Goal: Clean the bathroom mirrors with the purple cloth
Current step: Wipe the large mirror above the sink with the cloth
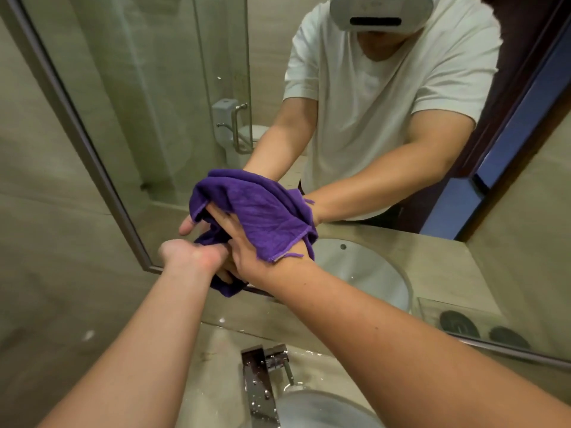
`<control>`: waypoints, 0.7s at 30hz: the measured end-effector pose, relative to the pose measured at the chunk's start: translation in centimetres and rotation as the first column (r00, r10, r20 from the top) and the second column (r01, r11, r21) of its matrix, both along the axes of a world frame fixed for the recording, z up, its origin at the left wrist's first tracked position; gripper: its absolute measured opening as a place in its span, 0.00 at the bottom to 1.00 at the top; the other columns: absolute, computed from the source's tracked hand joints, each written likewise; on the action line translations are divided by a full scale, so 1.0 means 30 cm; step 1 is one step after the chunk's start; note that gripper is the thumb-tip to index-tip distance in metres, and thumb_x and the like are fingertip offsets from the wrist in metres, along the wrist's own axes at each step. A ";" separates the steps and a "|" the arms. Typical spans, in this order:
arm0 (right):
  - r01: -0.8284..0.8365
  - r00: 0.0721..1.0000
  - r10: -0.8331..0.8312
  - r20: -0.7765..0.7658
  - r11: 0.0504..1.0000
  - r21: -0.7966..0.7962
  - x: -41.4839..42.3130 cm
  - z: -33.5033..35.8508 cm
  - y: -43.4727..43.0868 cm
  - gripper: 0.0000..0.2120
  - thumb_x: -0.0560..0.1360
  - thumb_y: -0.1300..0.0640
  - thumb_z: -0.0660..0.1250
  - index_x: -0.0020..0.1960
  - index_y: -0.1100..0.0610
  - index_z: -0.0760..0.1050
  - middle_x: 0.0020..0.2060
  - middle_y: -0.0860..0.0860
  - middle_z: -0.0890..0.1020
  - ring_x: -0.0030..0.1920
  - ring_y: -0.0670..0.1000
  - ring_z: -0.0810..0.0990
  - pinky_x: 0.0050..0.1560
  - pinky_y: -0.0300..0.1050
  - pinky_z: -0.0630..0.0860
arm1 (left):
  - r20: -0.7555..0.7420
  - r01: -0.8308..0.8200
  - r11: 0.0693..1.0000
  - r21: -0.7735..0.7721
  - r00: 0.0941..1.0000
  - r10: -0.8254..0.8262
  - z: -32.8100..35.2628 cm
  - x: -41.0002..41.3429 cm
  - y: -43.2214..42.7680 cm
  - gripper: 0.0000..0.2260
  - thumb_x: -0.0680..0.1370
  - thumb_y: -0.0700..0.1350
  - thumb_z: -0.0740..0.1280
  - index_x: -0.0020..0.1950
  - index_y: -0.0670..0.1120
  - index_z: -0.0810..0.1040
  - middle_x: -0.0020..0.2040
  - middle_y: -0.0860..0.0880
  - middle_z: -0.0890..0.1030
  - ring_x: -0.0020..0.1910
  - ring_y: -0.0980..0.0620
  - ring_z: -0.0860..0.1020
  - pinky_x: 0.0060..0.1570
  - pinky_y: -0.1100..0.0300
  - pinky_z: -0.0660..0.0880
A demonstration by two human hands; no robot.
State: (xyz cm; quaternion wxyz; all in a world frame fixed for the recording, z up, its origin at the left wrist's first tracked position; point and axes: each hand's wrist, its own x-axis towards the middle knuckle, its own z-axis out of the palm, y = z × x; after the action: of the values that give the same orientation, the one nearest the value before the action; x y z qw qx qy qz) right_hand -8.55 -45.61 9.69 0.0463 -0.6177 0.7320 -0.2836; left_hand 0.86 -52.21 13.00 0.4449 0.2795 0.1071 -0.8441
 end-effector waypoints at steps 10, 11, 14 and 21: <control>-0.065 0.968 -0.017 -0.251 0.946 -0.318 -0.243 0.208 0.459 0.31 0.77 0.62 0.67 0.78 0.57 0.63 0.75 0.58 0.68 0.76 0.56 0.61 0.78 0.40 0.43 | -0.171 0.129 0.987 -0.093 0.975 -0.143 0.132 -0.259 0.367 0.22 0.80 0.49 0.50 0.29 0.48 0.71 0.41 0.39 0.85 0.41 0.36 0.84 0.57 0.39 0.74; -0.053 0.969 -0.038 -0.245 0.934 -0.354 -0.269 0.226 0.513 0.31 0.76 0.64 0.69 0.77 0.60 0.65 0.75 0.59 0.68 0.75 0.55 0.61 0.77 0.36 0.40 | -0.177 0.162 0.981 -0.106 0.968 -0.179 0.150 -0.290 0.416 0.21 0.80 0.51 0.51 0.29 0.47 0.72 0.44 0.35 0.84 0.42 0.33 0.83 0.59 0.38 0.73; 0.033 0.947 -0.162 -0.279 0.909 -0.416 -0.370 0.274 0.682 0.33 0.73 0.62 0.73 0.76 0.59 0.66 0.74 0.61 0.69 0.74 0.56 0.60 0.76 0.36 0.40 | -0.140 0.275 0.957 -0.086 0.948 -0.285 0.202 -0.404 0.571 0.20 0.77 0.56 0.56 0.43 0.41 0.77 0.48 0.28 0.81 0.45 0.26 0.81 0.57 0.33 0.72; 0.267 0.867 -0.394 -0.305 0.884 -0.383 -0.628 0.271 1.106 0.35 0.75 0.51 0.72 0.78 0.54 0.63 0.77 0.57 0.63 0.78 0.57 0.55 0.76 0.38 0.37 | -0.072 0.447 0.884 0.135 0.894 -0.441 0.218 -0.670 0.949 0.50 0.69 0.74 0.57 0.80 0.44 0.49 0.78 0.34 0.48 0.76 0.26 0.46 0.66 0.24 0.57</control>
State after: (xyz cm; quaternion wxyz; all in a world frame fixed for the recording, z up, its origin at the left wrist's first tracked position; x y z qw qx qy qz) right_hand -27.38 -12.43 17.83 -0.2475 -0.5225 0.7657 -0.2819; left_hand -19.25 -23.75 19.53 0.2156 0.3121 0.1113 -0.9185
